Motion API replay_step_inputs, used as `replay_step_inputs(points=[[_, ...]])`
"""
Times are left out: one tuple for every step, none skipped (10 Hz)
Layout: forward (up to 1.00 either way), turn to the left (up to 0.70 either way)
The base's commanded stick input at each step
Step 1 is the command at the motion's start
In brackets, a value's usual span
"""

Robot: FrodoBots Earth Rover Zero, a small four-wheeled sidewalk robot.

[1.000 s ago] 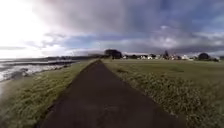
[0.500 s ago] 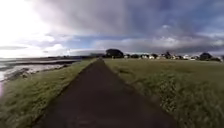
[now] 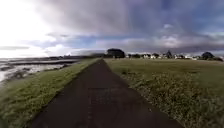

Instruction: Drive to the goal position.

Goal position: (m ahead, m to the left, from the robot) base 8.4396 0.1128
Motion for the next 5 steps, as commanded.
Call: replay_step_inputs(points=[[0.7, 0.0], [0.7, 0.0], [0.7, 0.0], [0.7, 0.0], [0.7, 0.0]])
